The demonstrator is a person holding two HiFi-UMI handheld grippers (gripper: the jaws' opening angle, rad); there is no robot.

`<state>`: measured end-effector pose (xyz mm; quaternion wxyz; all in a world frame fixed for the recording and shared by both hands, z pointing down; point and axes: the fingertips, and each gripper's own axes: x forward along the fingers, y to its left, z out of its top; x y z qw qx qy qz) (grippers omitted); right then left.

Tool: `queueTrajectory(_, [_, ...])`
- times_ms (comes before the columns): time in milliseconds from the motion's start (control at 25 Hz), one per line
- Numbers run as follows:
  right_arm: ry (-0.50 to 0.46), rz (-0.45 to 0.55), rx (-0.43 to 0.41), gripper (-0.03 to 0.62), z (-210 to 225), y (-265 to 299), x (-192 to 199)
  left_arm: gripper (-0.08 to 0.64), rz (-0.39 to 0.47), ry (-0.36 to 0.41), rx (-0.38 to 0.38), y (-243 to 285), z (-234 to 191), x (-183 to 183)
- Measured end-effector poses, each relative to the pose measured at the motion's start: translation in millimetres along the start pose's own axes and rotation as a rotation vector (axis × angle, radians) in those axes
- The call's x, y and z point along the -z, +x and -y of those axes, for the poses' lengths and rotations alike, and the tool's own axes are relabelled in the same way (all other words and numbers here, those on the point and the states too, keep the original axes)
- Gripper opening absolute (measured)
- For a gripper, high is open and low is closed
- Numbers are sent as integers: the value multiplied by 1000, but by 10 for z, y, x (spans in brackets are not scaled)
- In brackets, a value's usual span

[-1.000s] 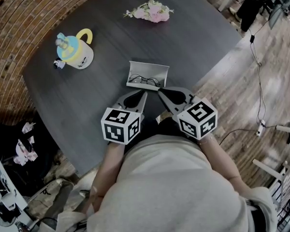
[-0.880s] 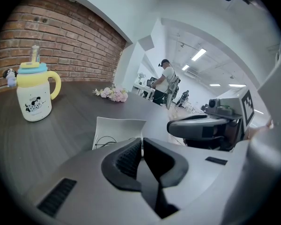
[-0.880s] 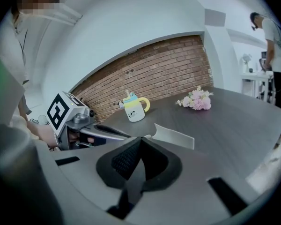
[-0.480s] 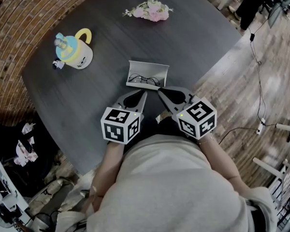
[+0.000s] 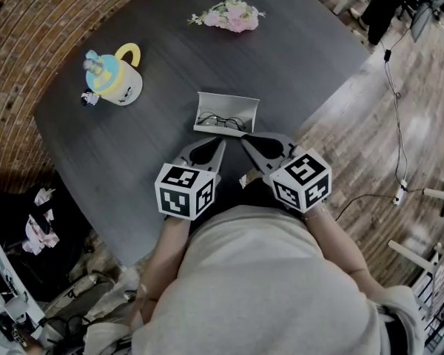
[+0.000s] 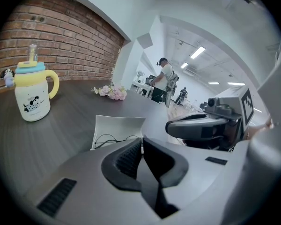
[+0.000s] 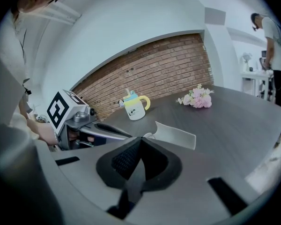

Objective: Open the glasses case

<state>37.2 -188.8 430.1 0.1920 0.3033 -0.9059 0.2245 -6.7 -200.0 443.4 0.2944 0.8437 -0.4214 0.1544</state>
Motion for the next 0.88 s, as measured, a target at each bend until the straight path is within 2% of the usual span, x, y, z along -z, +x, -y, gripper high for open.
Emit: queueTrajectory(880, [24, -17, -22, 5, 2, 33, 47, 32, -31, -10, 2, 26, -20, 76])
